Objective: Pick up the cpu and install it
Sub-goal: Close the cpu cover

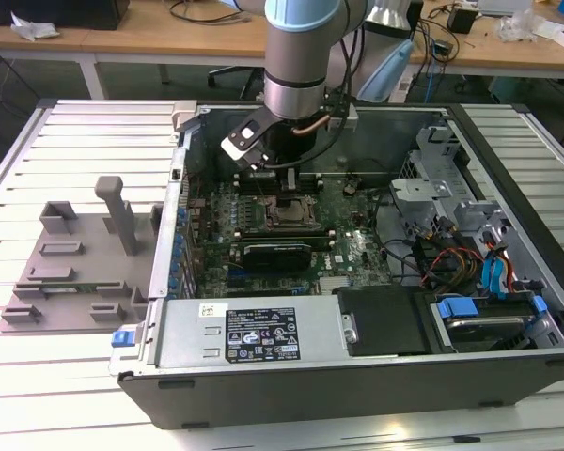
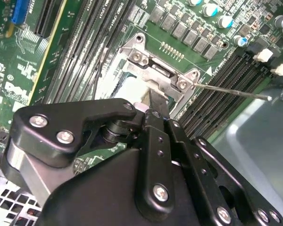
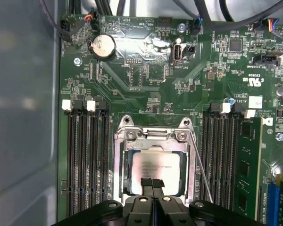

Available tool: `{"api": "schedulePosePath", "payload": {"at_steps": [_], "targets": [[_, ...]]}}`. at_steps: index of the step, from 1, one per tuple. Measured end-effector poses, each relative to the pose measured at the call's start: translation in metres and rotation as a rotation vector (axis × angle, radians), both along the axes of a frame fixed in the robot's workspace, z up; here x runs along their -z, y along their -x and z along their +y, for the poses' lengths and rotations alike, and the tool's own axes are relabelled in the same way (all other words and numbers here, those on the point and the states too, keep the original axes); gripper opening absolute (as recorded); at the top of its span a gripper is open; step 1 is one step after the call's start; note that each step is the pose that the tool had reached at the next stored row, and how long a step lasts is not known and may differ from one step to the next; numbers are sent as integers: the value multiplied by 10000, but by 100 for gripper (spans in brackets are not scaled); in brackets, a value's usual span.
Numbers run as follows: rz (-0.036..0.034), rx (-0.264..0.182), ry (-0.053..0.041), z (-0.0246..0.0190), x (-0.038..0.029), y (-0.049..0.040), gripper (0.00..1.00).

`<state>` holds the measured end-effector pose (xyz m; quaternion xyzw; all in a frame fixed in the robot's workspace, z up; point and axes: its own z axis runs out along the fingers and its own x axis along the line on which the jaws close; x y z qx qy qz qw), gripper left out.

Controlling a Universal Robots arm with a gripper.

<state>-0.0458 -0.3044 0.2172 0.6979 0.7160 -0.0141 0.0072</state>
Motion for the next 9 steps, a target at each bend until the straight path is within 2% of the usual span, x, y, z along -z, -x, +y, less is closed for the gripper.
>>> {"api": "schedulePosePath", "payload": {"at_steps": [5, 9], "targets": [[0, 0, 0, 0, -135, -1, 11], [0, 0, 0, 0, -299, -1, 11]]}}
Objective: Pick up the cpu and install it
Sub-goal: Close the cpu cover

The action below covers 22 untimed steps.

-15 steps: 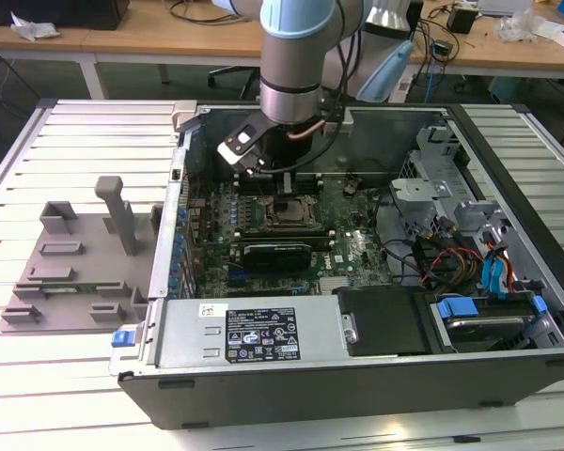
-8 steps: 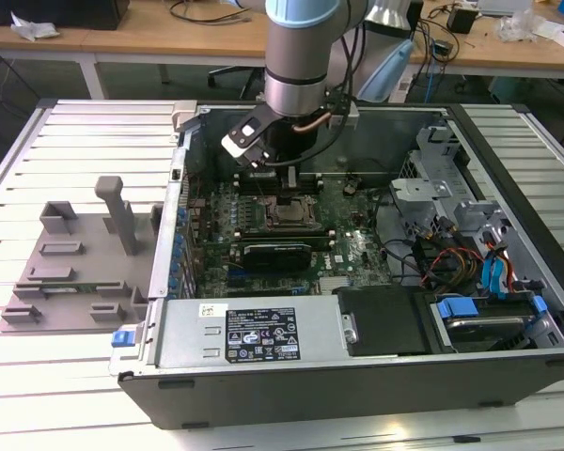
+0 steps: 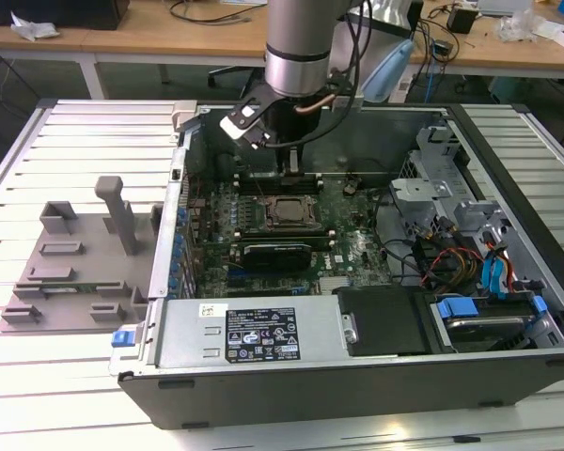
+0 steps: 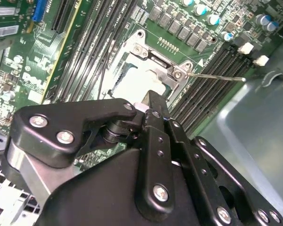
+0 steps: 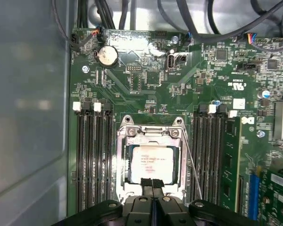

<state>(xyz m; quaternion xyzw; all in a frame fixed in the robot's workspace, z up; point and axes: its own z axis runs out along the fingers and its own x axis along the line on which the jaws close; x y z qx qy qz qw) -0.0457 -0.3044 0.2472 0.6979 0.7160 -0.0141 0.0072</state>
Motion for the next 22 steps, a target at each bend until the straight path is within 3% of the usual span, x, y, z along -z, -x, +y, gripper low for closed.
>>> {"api": "schedulePosePath", "payload": {"at_steps": [4, 17, 20, 22], "targets": [[0, 0, 0, 0, -81, 0, 11], [0, 0, 0, 0, -207, 0, 11], [1, 0, 0, 0, -259, 0, 11], [0, 0, 0, 0, -332, 0, 11]]}}
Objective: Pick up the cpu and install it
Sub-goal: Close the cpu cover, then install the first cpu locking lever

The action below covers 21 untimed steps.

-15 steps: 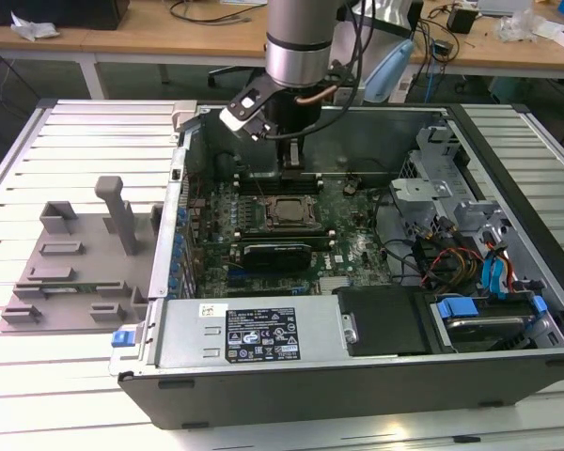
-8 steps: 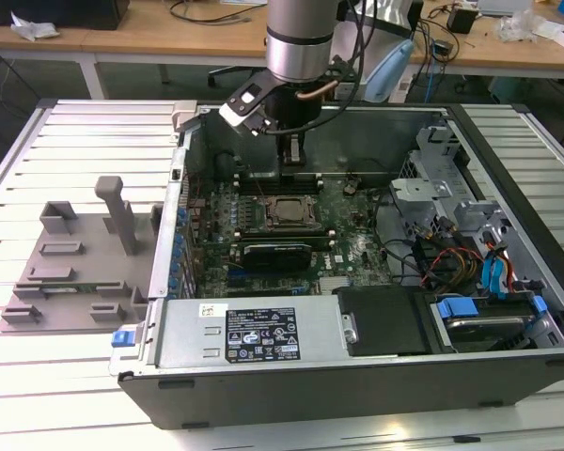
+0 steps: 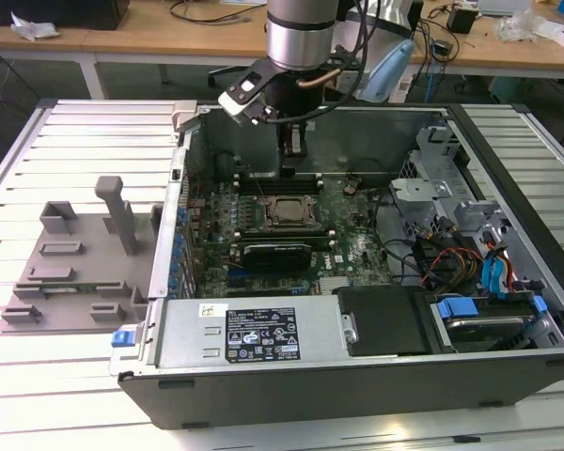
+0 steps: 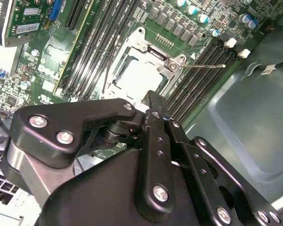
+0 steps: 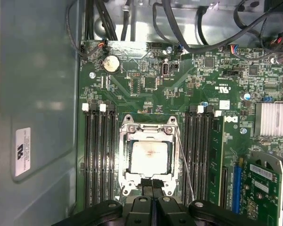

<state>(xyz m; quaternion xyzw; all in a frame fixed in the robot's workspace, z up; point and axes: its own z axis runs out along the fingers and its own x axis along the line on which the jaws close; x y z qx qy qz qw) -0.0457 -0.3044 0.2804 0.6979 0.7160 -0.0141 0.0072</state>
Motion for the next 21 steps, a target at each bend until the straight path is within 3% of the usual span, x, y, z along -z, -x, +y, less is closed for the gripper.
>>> {"api": "schedulePosePath", "payload": {"at_steps": [4, 6, 21], "targets": [[1, 0, 1, 0, -165, 0, 11], [0, 0, 0, 0, -199, 0, 11], [1, -93, -52, 0, -201, 0, 11]]}}
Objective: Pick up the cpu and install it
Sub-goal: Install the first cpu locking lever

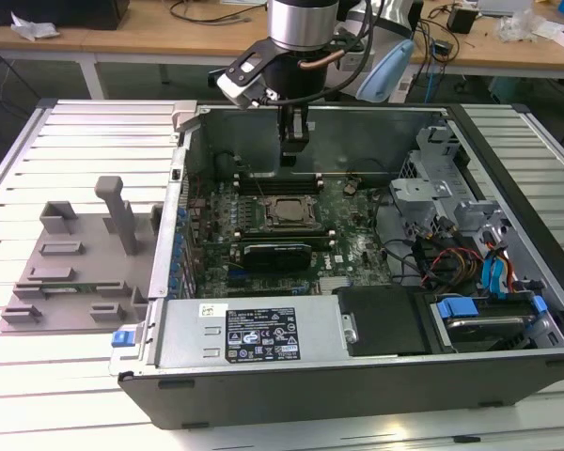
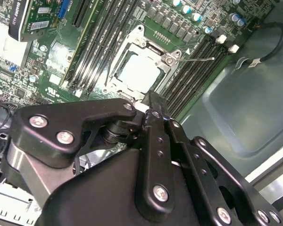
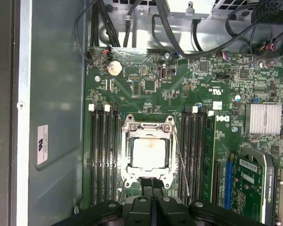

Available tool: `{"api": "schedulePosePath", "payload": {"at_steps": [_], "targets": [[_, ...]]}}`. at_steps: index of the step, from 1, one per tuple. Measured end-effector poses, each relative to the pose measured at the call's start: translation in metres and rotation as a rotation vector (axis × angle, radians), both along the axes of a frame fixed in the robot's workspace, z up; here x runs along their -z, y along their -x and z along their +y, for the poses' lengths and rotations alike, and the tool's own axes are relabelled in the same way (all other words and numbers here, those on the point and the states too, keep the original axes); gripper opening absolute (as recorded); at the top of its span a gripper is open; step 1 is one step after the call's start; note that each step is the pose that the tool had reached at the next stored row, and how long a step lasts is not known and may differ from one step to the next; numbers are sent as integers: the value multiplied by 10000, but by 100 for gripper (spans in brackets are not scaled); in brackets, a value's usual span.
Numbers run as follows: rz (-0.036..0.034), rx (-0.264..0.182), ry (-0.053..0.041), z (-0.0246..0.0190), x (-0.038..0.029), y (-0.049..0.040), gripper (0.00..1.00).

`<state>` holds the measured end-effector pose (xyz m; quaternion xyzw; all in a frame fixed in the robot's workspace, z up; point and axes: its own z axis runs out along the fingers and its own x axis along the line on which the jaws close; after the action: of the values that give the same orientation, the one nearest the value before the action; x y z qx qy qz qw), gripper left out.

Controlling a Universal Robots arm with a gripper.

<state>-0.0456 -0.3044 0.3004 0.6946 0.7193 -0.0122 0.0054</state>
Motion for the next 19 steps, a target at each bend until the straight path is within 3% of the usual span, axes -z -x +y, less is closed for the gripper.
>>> {"api": "schedulePosePath", "payload": {"at_steps": [9, 12, 19], "targets": [[0, -956, 0, 0, 0, 0, 11], [0, -1473, 0, 0, 0, 0, 11], [0, -2029, 0, 0, 0, 0, 11]]}}
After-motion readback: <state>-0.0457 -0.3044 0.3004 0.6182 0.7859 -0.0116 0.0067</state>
